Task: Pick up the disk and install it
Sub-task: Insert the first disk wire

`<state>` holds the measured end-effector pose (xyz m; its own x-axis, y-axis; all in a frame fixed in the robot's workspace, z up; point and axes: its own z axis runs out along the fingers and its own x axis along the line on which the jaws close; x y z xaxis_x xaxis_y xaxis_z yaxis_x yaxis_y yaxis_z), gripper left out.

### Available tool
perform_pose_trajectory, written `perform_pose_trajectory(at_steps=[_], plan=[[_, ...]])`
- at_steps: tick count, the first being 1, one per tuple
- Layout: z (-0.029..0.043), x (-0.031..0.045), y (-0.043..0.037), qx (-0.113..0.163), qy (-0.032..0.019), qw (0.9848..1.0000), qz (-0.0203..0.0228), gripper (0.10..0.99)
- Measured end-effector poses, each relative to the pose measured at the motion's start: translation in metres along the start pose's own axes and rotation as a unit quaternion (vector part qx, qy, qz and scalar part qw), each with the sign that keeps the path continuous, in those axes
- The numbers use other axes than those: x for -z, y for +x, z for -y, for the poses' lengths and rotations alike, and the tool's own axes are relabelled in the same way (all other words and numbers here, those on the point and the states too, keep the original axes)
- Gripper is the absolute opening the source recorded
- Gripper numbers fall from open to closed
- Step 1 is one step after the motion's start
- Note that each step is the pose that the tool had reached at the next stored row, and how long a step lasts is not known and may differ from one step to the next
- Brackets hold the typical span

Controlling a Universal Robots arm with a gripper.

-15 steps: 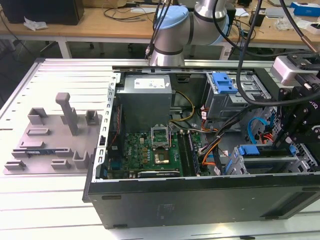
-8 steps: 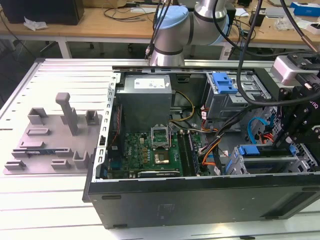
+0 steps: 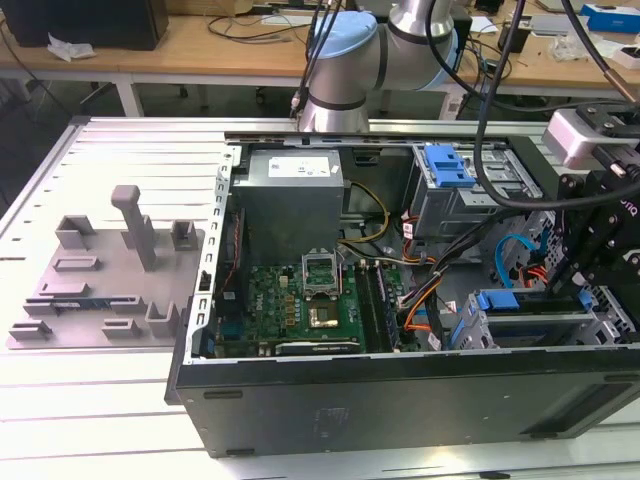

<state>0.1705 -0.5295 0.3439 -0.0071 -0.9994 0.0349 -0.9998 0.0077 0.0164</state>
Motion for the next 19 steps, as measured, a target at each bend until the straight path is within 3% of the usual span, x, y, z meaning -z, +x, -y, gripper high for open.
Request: perform_pose_trajectory(at_steps=[13,19], plan=[[0.0001,-0.003,-0.0001,0.0,0.0,1.0,0.0001,0.169],[-0.0001,0.0024,0.0,0.0,0.0,1.0,0.0001,0.169]])
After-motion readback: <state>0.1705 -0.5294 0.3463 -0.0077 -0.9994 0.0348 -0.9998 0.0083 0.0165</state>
